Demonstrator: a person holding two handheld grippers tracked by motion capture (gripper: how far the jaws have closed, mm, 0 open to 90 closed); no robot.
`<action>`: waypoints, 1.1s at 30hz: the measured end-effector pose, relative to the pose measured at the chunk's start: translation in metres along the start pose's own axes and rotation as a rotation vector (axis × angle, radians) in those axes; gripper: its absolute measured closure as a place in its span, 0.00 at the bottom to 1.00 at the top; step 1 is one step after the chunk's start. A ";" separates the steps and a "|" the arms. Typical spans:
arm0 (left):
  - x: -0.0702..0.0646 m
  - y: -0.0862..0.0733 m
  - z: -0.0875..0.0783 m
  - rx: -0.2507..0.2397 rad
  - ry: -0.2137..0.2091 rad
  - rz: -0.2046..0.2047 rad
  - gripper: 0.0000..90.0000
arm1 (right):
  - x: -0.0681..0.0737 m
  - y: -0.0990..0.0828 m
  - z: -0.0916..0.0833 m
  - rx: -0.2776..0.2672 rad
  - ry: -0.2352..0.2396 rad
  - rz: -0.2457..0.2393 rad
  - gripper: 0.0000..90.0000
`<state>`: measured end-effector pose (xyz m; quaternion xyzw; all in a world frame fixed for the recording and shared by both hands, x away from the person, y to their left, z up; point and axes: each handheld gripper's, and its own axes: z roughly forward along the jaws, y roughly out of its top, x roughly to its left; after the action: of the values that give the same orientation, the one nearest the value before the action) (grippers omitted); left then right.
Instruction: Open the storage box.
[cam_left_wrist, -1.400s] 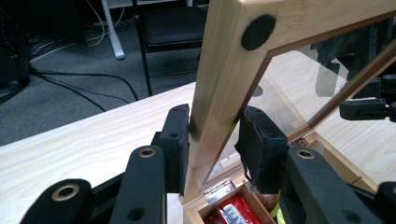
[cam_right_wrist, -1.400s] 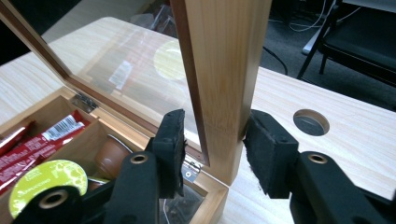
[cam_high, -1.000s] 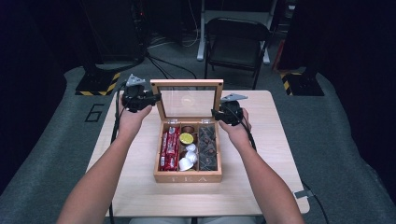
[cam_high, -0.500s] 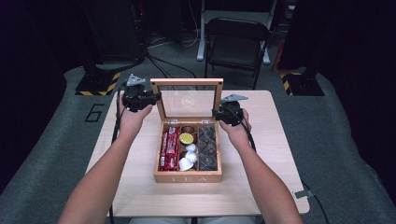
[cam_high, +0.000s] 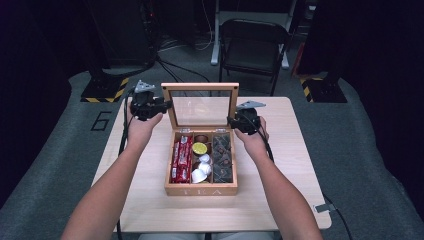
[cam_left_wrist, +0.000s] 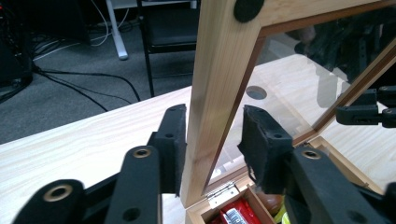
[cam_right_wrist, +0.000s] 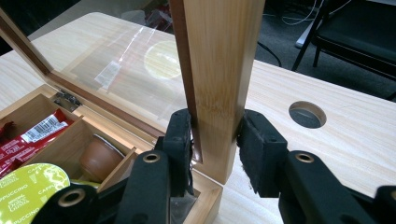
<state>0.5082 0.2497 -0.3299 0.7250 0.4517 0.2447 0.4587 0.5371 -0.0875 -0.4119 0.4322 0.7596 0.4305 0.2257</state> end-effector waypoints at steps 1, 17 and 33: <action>0.001 -0.001 0.000 0.003 0.004 -0.003 0.64 | 0.000 0.000 0.001 0.000 0.000 -0.002 0.72; 0.007 -0.009 -0.005 0.009 -0.004 -0.017 0.60 | -0.004 0.005 0.005 0.020 0.005 0.028 0.72; 0.007 -0.021 -0.029 0.012 0.014 0.007 0.61 | -0.011 0.010 0.018 0.027 -0.007 0.085 0.72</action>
<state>0.4799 0.2726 -0.3352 0.7275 0.4539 0.2488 0.4503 0.5601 -0.0859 -0.4136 0.4686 0.7454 0.4280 0.2041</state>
